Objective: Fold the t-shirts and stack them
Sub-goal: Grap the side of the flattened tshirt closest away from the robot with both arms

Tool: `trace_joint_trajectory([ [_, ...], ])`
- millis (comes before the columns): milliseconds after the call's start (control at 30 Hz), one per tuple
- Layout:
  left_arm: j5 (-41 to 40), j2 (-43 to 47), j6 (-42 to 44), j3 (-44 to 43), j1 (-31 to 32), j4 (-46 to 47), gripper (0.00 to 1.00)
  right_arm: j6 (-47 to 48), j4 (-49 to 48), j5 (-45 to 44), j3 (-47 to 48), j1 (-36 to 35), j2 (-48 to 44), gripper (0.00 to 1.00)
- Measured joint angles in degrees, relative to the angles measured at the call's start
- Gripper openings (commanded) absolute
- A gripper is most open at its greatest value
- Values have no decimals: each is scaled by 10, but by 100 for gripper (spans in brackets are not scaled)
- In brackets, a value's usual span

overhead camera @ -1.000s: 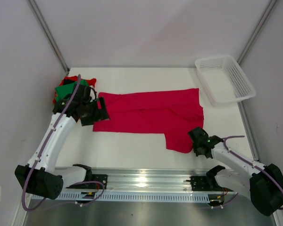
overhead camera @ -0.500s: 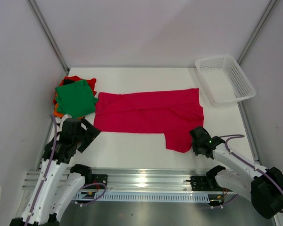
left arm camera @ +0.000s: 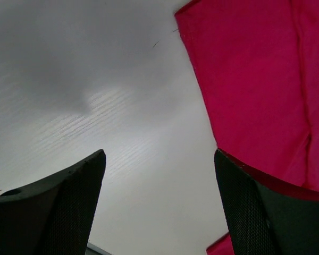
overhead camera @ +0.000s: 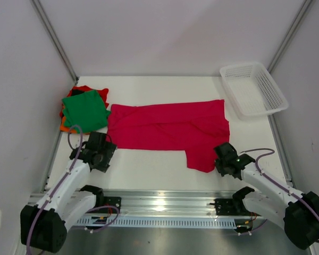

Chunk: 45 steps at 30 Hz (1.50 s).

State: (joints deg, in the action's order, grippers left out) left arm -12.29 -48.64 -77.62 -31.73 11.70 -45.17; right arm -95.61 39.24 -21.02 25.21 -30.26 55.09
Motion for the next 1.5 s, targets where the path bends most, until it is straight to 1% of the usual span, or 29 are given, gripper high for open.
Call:
trace_joint_trajectory([
  [167,-10,-85,-40,1,0,53,85,32,12,7,13,1,-20,0],
  [300,-29,-142,-59,-12,0,72,85,59,23,10,15,10,-49,0],
  [467,-76,-170,-87,-39,0,73,85,90,33,20,15,31,-62,0],
  [800,-144,-177,-132,-55,0,54,86,123,37,31,24,50,-62,0],
  [967,-151,-235,-135,-89,0,51,86,128,39,33,27,50,-62,0],
  [1133,-143,-292,-134,-104,0,59,86,127,52,32,28,54,-68,0],
  [1167,-139,-306,-134,-108,0,60,81,127,56,31,28,55,-71,0],
  [1200,-137,-319,-134,-114,0,60,79,127,60,30,29,56,-74,0],
  [1300,-130,-353,-131,-133,0,61,83,127,67,28,33,61,-77,0],
  [1500,-132,-366,-125,-158,-7,54,84,121,72,24,35,63,-78,0],
])
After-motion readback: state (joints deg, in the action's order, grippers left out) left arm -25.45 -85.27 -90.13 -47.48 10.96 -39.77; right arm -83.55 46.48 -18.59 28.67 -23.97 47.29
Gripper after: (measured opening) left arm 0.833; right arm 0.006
